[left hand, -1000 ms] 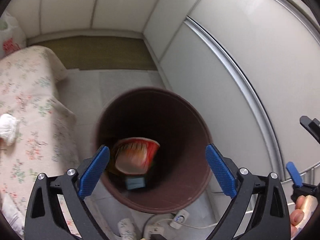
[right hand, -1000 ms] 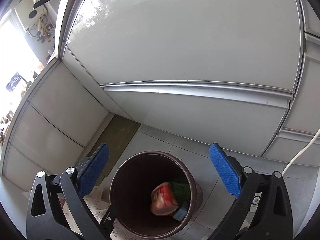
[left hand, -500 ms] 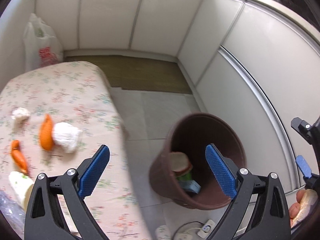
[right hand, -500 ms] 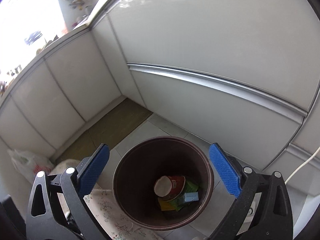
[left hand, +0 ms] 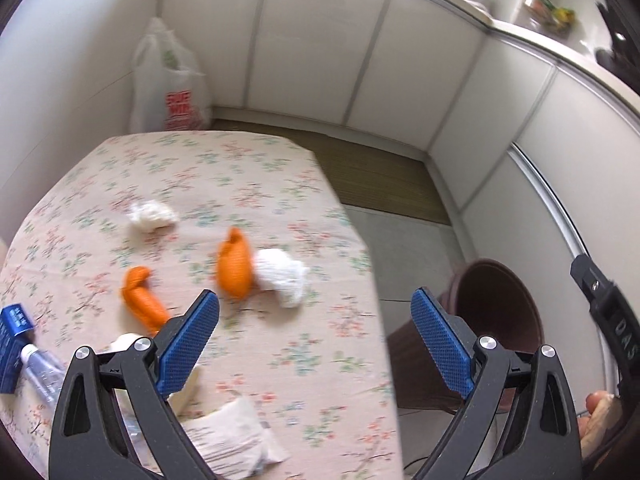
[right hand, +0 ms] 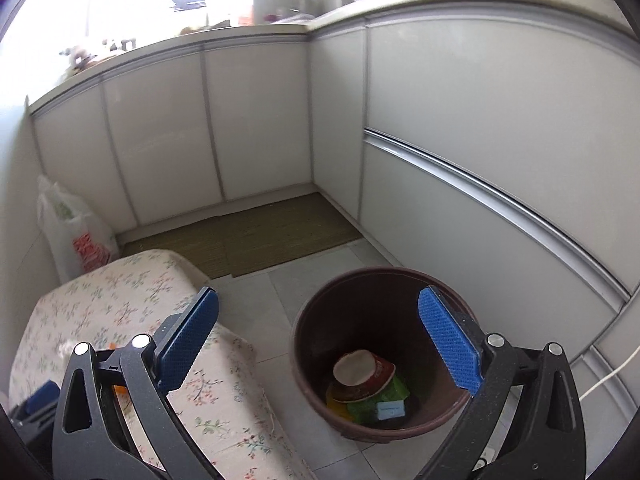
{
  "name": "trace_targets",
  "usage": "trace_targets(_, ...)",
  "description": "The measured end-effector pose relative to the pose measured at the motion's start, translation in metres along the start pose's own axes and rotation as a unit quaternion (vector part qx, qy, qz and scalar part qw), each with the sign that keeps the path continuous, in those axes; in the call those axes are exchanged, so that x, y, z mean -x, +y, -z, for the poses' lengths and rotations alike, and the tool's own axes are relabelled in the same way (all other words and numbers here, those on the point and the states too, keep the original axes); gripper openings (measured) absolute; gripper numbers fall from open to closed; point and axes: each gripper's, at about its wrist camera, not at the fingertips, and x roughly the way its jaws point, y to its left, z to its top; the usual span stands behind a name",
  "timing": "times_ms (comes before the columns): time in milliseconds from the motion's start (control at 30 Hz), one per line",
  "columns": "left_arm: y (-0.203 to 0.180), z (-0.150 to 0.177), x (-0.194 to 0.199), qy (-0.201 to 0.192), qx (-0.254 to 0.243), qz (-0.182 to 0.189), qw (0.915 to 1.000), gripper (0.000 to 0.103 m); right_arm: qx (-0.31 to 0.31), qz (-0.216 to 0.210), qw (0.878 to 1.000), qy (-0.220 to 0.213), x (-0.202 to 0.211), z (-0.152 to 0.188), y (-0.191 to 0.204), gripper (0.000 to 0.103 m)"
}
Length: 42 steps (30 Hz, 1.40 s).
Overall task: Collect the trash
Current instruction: 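Move both tools back to the table, left tool approaching the blue box, then grasp the blue box with the left tool while the right tool grasps the plastic bottle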
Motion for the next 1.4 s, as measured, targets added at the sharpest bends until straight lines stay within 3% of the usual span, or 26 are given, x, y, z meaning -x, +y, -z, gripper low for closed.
trace_targets(333, 0.086, 0.014, 0.022, -0.002, 0.057, -0.052, 0.997, 0.094, 0.099, -0.064, 0.993, -0.009, 0.023, 0.028, 0.08, 0.096)
trace_targets(733, 0.175, 0.035, 0.051, 0.003, 0.089, -0.115, 0.9894, 0.094, 0.193, -0.133, 0.972, -0.001, 0.048, 0.066, 0.167, 0.096)
trace_targets(1067, 0.279, 0.052, 0.064, 0.06, 0.104, -0.198, 0.9727, 0.094, 0.268, -0.189, 0.945, 0.015, 0.064, 0.099, 0.223, 0.096)
trace_targets(1267, 0.325, 0.068, 0.061, 0.107, 0.138, -0.202, 0.9636, 0.094, 0.301, -0.224, 0.927, 0.02, 0.075, 0.114, 0.248, 0.096)
trace_targets(1400, 0.341, 0.078, 0.058, 0.137, 0.139, -0.2, 0.9601, 0.094, 0.333, -0.255, 0.908, 0.025, 0.084, 0.126, 0.265, 0.096)
